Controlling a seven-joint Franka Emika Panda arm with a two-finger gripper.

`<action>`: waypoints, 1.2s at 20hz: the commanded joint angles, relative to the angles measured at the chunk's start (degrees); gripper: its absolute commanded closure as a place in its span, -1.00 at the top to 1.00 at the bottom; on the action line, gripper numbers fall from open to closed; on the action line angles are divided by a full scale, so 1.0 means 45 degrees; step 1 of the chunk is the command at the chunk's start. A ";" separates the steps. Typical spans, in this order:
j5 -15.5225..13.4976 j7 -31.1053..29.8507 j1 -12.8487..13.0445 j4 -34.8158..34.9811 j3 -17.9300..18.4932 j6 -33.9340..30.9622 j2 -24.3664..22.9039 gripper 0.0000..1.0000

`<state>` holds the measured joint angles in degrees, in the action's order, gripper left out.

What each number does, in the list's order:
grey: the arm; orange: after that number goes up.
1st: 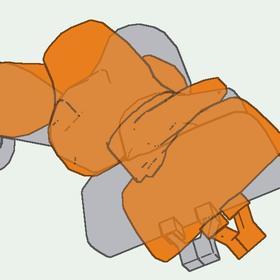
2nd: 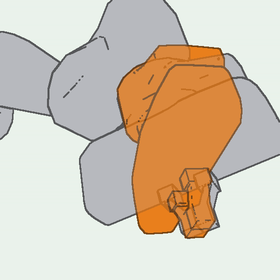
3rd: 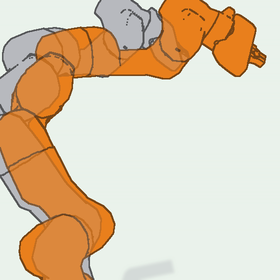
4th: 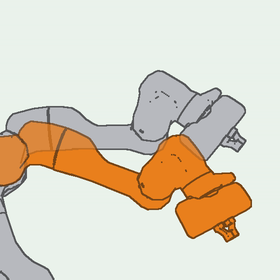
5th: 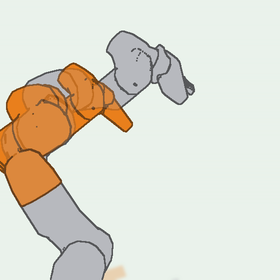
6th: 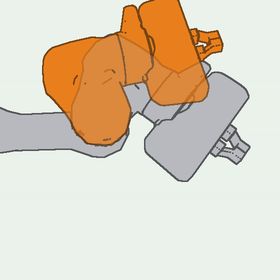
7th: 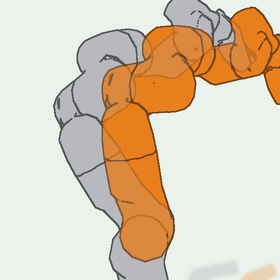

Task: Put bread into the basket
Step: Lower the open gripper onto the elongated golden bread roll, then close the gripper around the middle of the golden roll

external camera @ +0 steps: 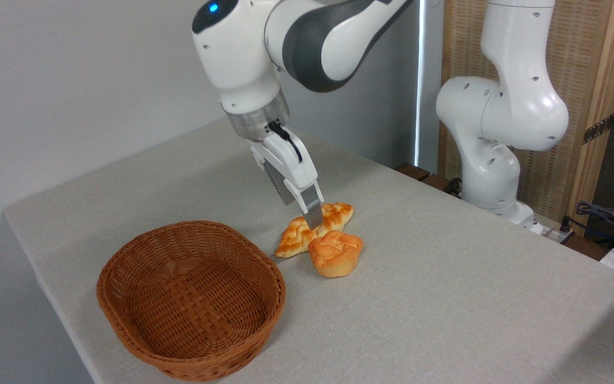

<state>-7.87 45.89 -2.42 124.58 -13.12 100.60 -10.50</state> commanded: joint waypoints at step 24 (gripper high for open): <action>-0.0127 0.0310 -0.0047 0.2062 -0.0561 0.2157 0.0010 0.13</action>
<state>-7.87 45.89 -2.39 132.31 -15.78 108.40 -10.50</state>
